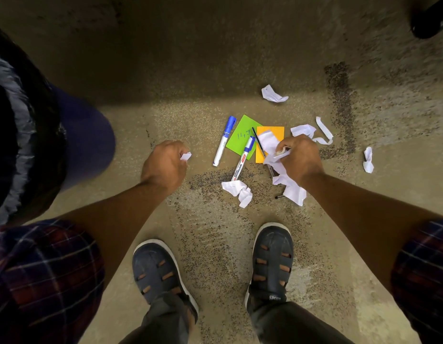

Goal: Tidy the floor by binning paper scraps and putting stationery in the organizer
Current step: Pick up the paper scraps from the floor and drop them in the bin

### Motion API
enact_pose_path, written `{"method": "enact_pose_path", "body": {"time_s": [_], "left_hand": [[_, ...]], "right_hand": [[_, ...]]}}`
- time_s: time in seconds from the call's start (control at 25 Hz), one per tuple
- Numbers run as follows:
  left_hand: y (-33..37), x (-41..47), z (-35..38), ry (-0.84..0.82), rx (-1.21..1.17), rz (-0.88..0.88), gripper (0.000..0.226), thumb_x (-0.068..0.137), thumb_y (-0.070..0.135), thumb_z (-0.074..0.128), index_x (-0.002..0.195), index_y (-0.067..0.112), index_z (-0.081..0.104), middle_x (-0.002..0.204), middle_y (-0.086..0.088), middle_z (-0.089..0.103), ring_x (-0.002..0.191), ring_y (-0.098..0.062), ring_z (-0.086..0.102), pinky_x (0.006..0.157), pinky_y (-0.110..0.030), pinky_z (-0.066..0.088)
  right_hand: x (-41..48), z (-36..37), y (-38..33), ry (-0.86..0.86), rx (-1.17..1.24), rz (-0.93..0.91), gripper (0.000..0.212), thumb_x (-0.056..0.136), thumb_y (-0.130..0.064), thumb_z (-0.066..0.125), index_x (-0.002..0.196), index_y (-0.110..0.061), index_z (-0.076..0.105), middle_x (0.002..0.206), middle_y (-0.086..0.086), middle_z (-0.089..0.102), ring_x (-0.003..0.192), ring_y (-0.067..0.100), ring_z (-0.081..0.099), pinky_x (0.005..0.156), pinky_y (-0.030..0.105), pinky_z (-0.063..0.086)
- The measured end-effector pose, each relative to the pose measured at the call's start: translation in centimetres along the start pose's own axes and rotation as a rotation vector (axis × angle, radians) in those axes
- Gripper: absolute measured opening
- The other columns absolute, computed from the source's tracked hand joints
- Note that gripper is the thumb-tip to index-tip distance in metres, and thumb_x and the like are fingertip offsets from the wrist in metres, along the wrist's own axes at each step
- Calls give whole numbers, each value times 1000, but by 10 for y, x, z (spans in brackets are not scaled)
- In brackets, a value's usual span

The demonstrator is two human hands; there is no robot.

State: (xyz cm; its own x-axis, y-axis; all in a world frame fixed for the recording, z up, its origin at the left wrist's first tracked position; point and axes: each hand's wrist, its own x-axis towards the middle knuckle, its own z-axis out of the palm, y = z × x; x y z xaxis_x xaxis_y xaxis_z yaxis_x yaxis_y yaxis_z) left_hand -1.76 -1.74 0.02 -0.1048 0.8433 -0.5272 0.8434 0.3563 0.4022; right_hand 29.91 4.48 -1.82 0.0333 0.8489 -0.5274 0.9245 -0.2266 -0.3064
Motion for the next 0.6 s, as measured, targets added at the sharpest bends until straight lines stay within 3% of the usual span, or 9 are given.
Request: {"method": "enact_pose_path", "body": {"time_s": [0.08,0.2,0.32,0.48,0.6], "left_hand": [[4,-11,-9,10,-14,-21,8,94,7,66,99,9,72,98,-8,68,87,-27,67,76,-44,61],[13,-31,-25,35,-77,-38,8,93,9,70,100,11,74,95,-4,67,84,-21,65,75,-38,60],[26,-52,-43,64,-225,-109,12,91,5,73,101,11,76,81,4,64,69,-13,61,68,-29,58],[45,-79,-75,101,-542,-311,14,89,7,75,94,20,76,69,13,64,56,-3,60,45,-5,42],[53,-101,-109,161,-841,-447,20,88,7,77,84,25,69,69,6,69,51,-4,63,47,-16,48]], "right_hand": [[-8,-11,-4,-13,123,131,28,82,10,68,89,-16,78,94,11,76,76,23,63,69,30,51],[-27,-34,-18,-66,540,374,29,82,14,74,83,-14,69,99,19,71,82,29,67,83,51,63],[-51,-59,-50,-81,833,491,35,83,16,75,84,-17,65,100,18,70,63,23,72,59,33,61],[-86,-89,-115,-149,1098,466,30,86,17,71,98,-9,64,96,14,70,75,20,72,64,29,61],[-113,-105,-171,-238,1187,399,27,88,18,67,99,-6,65,91,9,69,79,20,70,71,31,60]]}}
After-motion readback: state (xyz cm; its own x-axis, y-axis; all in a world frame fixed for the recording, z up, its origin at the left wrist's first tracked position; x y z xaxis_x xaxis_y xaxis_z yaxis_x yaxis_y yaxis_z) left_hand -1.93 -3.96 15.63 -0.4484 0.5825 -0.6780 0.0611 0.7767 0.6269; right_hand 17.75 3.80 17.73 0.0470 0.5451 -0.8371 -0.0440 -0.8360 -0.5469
